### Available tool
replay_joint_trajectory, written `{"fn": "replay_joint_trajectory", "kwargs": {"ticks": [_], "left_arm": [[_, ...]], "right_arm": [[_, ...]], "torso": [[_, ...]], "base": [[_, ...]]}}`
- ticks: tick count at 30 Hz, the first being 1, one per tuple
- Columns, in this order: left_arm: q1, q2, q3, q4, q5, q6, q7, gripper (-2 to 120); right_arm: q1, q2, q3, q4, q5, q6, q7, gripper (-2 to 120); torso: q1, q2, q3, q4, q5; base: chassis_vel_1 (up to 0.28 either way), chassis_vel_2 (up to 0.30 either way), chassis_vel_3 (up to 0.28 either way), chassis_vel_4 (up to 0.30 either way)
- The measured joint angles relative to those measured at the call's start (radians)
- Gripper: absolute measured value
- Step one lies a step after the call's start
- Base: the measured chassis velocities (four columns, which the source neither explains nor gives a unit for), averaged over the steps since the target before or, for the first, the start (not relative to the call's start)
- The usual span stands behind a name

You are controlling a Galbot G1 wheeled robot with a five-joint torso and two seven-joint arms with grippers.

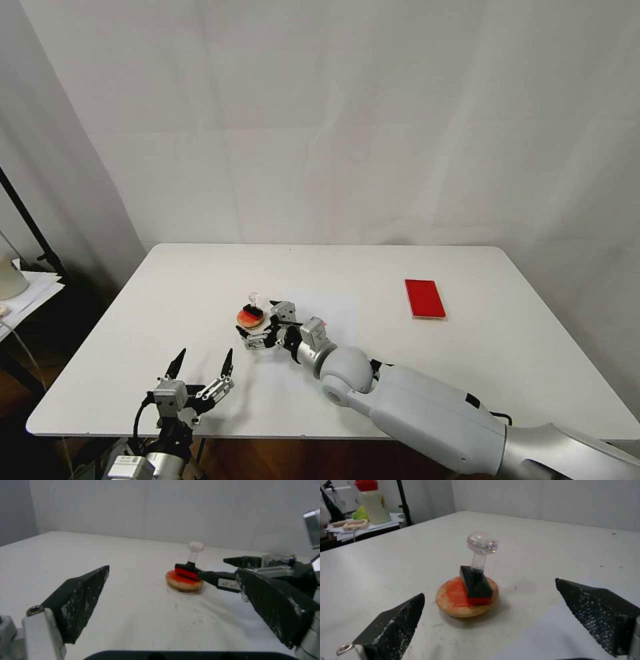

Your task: Pick up the stamp from the ink pad and place it onto another ink pad.

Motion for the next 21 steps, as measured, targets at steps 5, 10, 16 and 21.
{"fn": "replay_joint_trajectory", "kwargs": {"ticks": [5,10,16,21], "left_arm": [[0.000,0.000,0.000,0.000,0.000,0.000,0.000,100],[0.000,0.000,0.000,0.000,0.000,0.000,0.000,100],[0.000,0.000,0.000,0.000,0.000,0.000,0.000,100],[0.000,0.000,0.000,0.000,0.000,0.000,0.000,100]], "right_arm": [[-0.024,-0.107,0.030,0.098,0.013,-0.018,0.018,100],[-0.085,-0.253,0.120,0.219,0.005,-0.020,0.014,100],[-0.192,-0.427,0.287,0.352,-0.025,-0.014,0.030,100],[-0.424,-0.490,0.521,0.444,-0.113,0.052,0.157,100]], "torso": [[0.000,0.000,0.000,-0.0001,0.0002],[0.000,0.000,0.000,-0.0001,0.0001],[0.000,0.000,0.000,-0.0003,-0.0003],[0.000,0.000,0.000,0.0000,0.0000]], "base": [[0.000,0.000,0.000,0.000],[0.000,0.000,0.000,0.000],[0.000,0.000,0.000,0.000],[0.000,0.000,0.000,0.000]]}}
